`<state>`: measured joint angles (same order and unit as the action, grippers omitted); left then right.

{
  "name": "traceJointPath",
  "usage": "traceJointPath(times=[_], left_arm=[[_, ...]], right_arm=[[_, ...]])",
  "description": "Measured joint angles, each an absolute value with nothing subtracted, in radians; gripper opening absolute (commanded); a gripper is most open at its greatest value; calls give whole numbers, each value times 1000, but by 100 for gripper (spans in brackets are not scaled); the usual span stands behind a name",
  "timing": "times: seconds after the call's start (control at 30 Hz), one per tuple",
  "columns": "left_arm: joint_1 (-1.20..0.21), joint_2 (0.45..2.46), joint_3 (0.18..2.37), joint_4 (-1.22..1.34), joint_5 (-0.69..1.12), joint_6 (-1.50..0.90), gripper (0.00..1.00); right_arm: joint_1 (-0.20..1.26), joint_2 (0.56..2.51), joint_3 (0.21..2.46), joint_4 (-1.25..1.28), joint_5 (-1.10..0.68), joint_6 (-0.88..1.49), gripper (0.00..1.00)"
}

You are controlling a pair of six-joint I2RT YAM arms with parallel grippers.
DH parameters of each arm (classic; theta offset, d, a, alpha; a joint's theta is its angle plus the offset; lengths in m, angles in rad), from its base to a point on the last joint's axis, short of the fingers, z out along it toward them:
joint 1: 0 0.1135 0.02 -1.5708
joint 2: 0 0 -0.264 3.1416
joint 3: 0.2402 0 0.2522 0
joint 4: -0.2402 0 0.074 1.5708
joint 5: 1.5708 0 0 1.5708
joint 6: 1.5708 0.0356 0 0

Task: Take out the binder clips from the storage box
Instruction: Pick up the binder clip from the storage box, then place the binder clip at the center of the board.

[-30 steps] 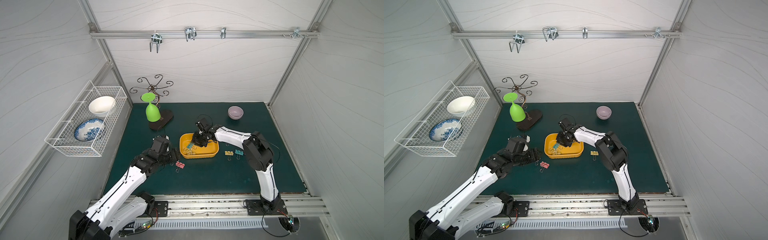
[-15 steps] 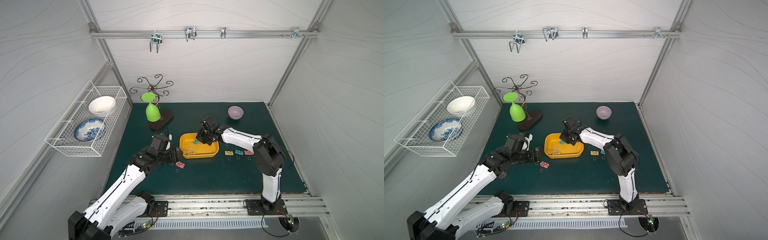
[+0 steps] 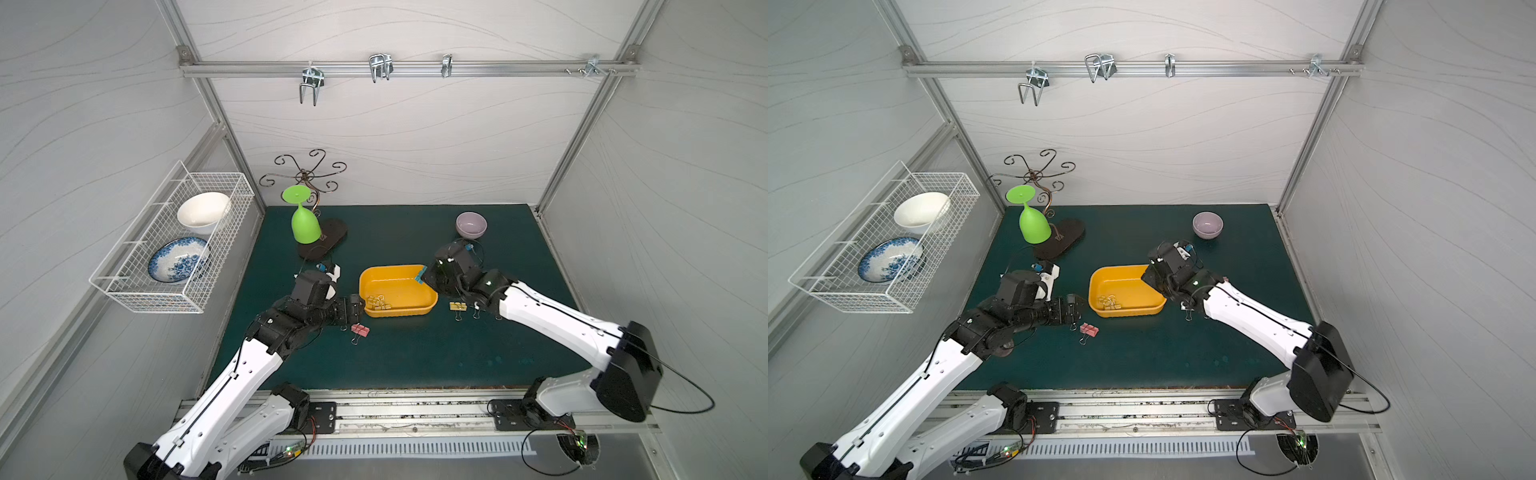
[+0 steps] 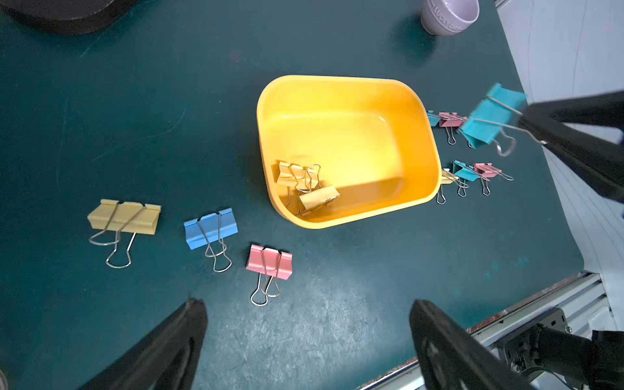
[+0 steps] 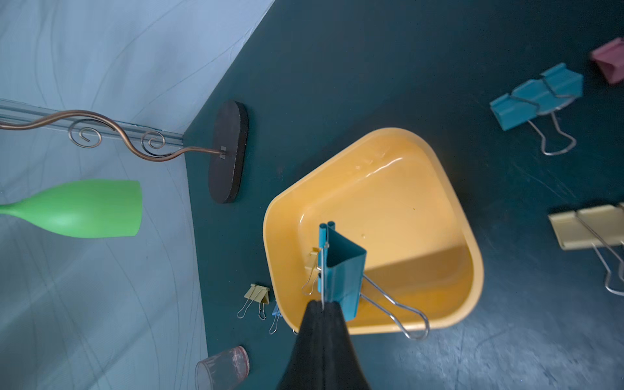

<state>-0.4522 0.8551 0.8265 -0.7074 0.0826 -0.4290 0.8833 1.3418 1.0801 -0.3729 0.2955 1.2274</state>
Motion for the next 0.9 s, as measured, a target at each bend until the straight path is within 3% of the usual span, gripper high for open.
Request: traceJointPath(times=[0.17,0.37,0.9], left_arm=[[-452,867,822,-710,44,-464,98],[-452,875,822,-765,-31,-487,98],[-452,837,738,-839,-102,-482,98]], right_arm=[[1018,1274,999,-423,387,1435,0],[1204,1365,958,-485,445,1747,0],[1238,1748,1055,-313,296,2070,0]])
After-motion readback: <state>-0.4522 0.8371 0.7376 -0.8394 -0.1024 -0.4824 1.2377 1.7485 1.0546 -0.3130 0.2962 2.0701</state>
